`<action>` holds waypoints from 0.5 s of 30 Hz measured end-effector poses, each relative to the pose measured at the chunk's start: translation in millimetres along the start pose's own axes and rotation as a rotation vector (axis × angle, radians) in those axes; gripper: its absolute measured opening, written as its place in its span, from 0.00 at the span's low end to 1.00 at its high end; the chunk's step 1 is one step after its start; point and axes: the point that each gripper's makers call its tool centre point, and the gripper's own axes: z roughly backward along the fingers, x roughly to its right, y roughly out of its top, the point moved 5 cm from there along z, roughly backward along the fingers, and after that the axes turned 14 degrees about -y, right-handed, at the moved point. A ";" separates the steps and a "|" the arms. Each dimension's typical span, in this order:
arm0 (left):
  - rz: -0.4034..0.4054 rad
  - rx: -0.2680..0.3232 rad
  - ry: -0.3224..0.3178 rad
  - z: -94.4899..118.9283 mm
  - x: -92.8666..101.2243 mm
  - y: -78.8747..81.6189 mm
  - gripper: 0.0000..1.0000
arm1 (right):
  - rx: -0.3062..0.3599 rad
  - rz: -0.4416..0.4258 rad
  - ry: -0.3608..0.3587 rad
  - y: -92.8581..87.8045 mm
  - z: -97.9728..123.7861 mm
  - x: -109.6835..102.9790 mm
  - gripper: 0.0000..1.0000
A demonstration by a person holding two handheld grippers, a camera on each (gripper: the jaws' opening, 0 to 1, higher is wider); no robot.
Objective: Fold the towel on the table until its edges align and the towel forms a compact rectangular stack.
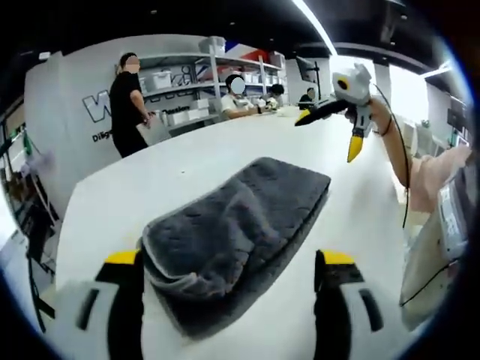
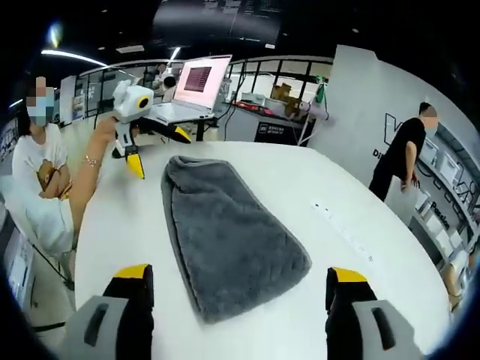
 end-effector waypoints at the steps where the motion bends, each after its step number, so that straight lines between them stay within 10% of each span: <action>1: 0.000 -0.003 0.001 -0.3 -0.9 -0.1 0.99 | 0.000 -0.004 -0.001 -4.1 3.1 1.0 0.99; 15: 0.031 0.030 0.027 -1.2 -4.7 5.6 0.99 | -0.028 -0.132 -0.047 -66.8 20.3 34.1 0.99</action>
